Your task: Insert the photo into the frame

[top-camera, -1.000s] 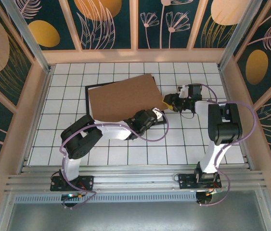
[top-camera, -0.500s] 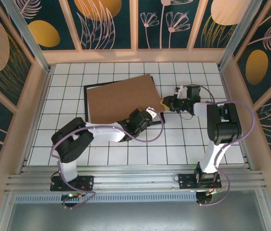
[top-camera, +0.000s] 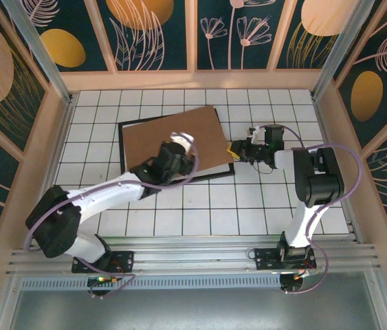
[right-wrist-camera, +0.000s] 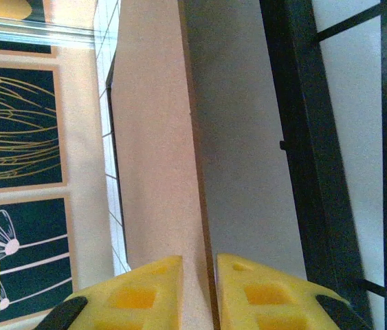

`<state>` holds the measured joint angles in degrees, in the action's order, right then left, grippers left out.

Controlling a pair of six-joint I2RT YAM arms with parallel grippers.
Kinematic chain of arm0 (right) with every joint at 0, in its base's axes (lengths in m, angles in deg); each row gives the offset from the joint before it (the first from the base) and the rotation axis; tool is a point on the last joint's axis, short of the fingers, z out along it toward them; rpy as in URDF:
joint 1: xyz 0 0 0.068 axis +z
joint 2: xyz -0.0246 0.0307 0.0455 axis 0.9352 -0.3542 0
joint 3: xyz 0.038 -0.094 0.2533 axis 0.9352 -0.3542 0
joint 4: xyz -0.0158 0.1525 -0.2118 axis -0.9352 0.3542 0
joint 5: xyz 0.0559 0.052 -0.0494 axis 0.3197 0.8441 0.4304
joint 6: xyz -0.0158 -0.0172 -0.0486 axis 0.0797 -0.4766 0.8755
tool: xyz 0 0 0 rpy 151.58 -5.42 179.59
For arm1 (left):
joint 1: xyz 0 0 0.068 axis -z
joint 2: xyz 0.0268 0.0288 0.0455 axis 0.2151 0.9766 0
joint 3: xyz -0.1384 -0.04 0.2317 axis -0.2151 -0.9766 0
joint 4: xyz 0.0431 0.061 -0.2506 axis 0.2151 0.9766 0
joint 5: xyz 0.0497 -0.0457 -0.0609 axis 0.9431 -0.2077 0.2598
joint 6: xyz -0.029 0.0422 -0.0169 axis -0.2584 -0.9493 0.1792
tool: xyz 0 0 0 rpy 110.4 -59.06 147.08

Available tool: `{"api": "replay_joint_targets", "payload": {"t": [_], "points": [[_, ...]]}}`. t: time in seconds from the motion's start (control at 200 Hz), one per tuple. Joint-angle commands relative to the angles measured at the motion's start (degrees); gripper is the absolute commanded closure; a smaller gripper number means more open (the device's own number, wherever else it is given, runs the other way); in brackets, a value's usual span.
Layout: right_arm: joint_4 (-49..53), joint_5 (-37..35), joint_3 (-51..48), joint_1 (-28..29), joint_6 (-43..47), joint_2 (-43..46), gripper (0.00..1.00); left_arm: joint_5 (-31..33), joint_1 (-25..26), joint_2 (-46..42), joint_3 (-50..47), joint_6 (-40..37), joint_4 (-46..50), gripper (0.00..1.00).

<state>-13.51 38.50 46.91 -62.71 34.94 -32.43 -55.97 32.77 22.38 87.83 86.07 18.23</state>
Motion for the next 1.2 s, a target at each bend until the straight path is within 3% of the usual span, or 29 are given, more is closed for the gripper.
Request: {"api": "replay_joint_targets", "payload": {"t": [0.0,0.265,0.43,0.736,1.196], "points": [[-5.9,1.6,-1.1,0.8,-2.7,1.5,0.82,0.5,-7.2,-3.0,-2.5,11.8,3.7,0.14],[-11.2,0.9,-3.5,0.8,-6.7,2.5,0.88,-12.2,-29.9,-4.6,-10.4,26.8,-1.4,0.11],[-17.6,0.1,-6.2,0.9,-11.3,3.2,0.93,-19.5,-37.6,-0.6,-12.1,29.5,-6.2,0.10],[-20.2,-3.9,-9.0,1.0,-12.3,6.2,0.98,-25.8,-40.5,10.1,-9.0,31.3,-10.5,0.10],[-37.8,-7.2,-14.0,1.5,-21.2,3.8,1.00,-31.7,-40.6,13.3,-7.6,32.5,-12.6,0.10]]}}
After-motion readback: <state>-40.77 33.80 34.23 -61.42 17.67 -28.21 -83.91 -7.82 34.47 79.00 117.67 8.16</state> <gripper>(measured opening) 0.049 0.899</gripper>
